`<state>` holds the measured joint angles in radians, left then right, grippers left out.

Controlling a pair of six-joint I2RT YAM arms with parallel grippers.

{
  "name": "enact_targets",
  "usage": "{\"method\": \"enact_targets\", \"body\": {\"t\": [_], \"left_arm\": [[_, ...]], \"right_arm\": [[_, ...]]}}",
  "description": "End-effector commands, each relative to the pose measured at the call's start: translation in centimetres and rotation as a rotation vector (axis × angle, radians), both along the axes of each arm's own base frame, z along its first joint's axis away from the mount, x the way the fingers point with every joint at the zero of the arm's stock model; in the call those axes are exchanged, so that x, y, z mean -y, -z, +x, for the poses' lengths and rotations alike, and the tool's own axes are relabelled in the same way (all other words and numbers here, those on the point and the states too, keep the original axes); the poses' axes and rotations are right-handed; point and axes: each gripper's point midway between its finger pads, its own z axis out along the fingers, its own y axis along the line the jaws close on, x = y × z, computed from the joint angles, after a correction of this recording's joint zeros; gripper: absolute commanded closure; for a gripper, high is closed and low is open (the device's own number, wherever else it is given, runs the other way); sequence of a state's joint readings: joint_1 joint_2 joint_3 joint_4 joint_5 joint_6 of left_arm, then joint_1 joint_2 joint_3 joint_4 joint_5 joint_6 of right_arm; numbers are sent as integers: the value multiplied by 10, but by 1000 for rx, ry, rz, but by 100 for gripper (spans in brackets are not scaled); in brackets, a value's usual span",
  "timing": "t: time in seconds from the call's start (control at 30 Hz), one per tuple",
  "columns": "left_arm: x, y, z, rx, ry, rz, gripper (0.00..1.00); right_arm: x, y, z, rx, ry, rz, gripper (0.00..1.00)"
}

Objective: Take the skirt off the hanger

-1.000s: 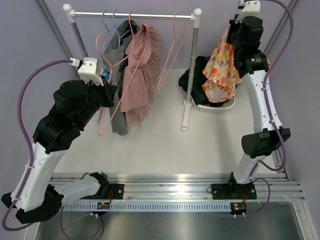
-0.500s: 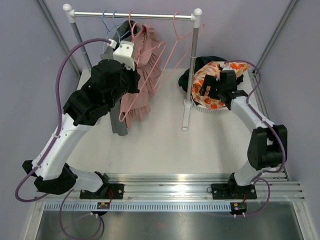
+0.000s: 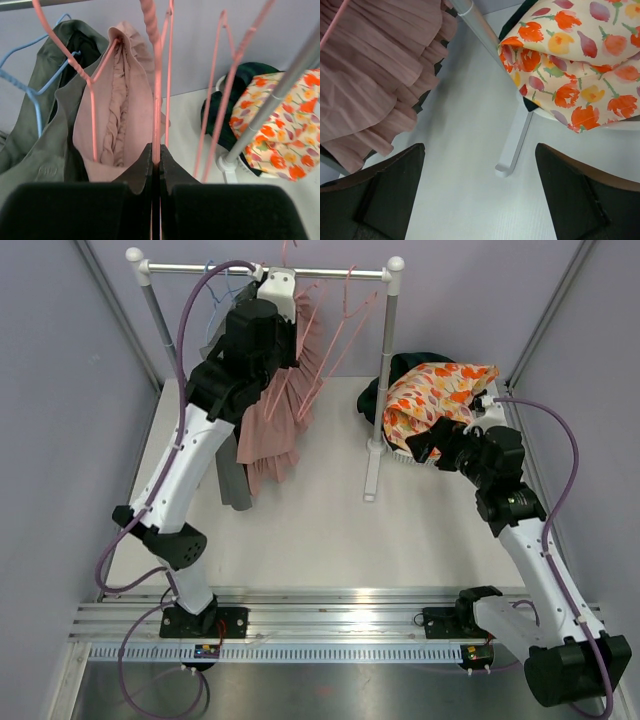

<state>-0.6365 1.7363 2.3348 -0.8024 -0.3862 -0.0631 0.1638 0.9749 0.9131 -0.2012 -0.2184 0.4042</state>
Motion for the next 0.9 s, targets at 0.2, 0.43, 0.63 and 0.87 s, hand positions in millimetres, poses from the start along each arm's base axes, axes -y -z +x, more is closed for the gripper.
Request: {"method": "enact_targets", "body": {"t": [0.2,0.43,0.63,0.87], "left_arm": [[35,6,51,14,114,-144,100],[35,30,33,-53,148,-164,100],[21,24,11,-55,155,-140,73],[-19,-40,-21,103,91,-167,34]], "right_arm": [[-6,33,-42,-65,-61,19,1],[-8,37,-44,-69,-72,30,0],[-8,42,-45,-73,-71,37,1],[-7,45,-50,-78,-72,33,1]]}}
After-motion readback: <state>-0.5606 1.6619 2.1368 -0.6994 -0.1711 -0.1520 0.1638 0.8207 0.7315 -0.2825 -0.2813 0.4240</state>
